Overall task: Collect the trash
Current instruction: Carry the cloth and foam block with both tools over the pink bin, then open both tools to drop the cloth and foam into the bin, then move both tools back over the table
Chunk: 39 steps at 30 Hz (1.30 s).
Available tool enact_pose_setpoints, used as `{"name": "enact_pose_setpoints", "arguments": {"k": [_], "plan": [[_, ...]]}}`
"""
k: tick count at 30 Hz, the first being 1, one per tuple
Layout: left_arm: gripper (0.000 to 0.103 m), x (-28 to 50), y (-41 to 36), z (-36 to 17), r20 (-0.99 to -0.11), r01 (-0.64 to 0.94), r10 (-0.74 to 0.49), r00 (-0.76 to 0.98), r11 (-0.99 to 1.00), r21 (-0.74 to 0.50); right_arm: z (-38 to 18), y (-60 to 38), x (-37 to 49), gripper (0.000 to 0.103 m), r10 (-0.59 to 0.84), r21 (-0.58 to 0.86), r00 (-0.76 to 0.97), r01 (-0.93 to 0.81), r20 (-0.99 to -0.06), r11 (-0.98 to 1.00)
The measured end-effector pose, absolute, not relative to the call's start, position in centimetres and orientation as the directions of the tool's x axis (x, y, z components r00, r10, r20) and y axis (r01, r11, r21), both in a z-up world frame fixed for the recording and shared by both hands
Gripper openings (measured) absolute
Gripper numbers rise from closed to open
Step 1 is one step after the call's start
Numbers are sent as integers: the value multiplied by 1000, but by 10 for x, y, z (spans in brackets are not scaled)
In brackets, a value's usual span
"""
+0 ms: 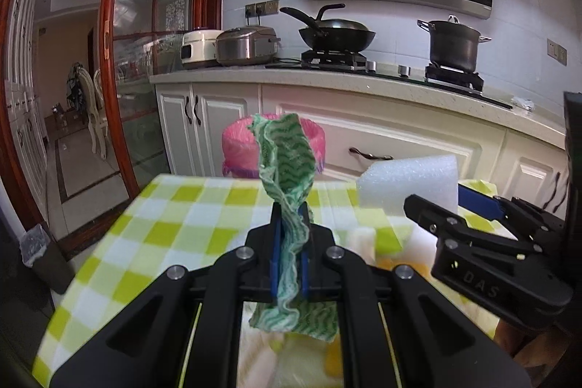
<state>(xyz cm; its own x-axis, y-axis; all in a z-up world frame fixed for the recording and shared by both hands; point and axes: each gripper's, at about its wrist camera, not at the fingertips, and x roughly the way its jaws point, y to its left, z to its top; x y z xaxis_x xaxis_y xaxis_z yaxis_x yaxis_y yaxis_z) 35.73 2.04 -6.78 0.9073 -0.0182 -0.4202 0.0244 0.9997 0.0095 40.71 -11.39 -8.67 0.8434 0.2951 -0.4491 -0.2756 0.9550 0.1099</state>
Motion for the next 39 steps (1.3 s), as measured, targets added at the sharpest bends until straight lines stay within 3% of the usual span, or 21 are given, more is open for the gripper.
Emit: {"name": "enact_pose_setpoints", "arguments": {"k": [15,21,29,31,33,39], "plan": [[9,562,62,-26,-429,81,-69,901,997,10,-49,-79,608,60,357,106,819,-348,-449,931],[12,663,85,-35,-468,109,-107,877,994,-22,-47,-64,694,61,363,40,800,-393,-479,919],[13,762,109,-70,-537,144,-154,830,988,-60,-76,-53,780,62,413,74,740,-445,-531,893],[34,771,112,-79,-542,132,-141,828,990,-56,-86,-49,791,64,420,79,720,-456,-552,886],[45,773,117,-86,-534,112,-128,835,992,-63,-93,-50,796,70,420,82,719,-456,-554,886],[46,758,130,-94,-533,77,-99,840,995,-63,-93,-65,785,71,444,127,718,-451,-536,884]]}}
